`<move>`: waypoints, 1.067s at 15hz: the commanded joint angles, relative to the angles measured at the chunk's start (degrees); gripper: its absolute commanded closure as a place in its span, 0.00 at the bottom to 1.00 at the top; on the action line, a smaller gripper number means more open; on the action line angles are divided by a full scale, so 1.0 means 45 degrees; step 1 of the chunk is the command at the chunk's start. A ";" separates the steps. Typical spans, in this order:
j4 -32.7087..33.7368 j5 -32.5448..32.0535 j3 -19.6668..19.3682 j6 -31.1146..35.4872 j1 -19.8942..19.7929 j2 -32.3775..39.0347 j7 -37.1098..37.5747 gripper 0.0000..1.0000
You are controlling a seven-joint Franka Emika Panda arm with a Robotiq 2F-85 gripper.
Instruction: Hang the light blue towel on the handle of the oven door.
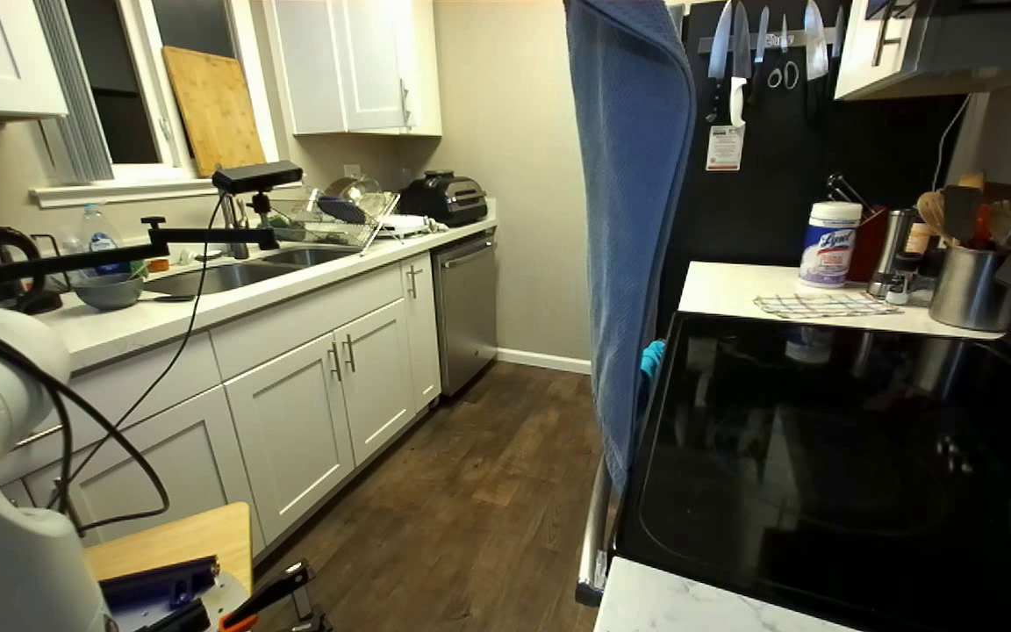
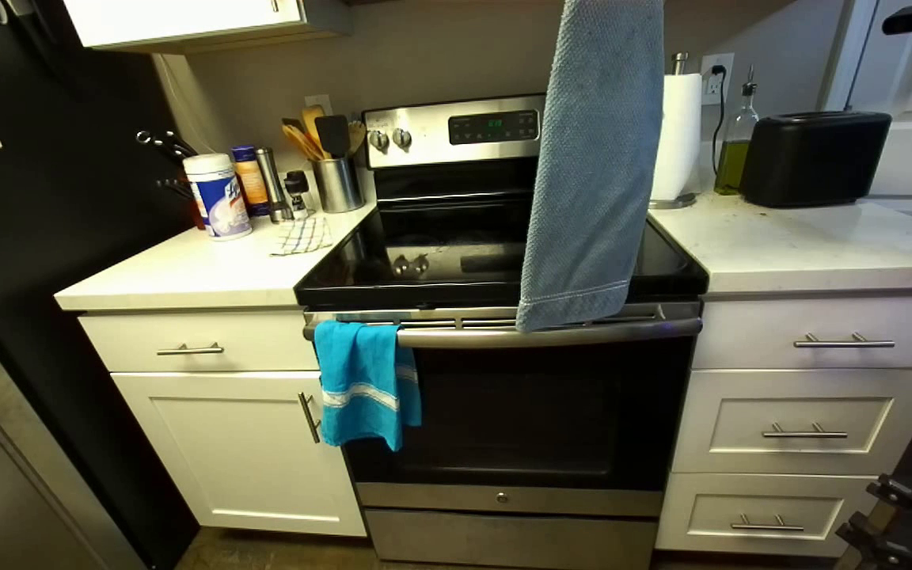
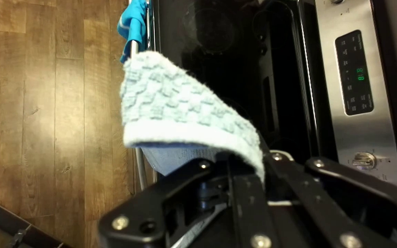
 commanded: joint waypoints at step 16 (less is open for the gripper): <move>-0.0254 0.0933 -0.1049 0.1145 0.0045 0.0888 0.1041 0.97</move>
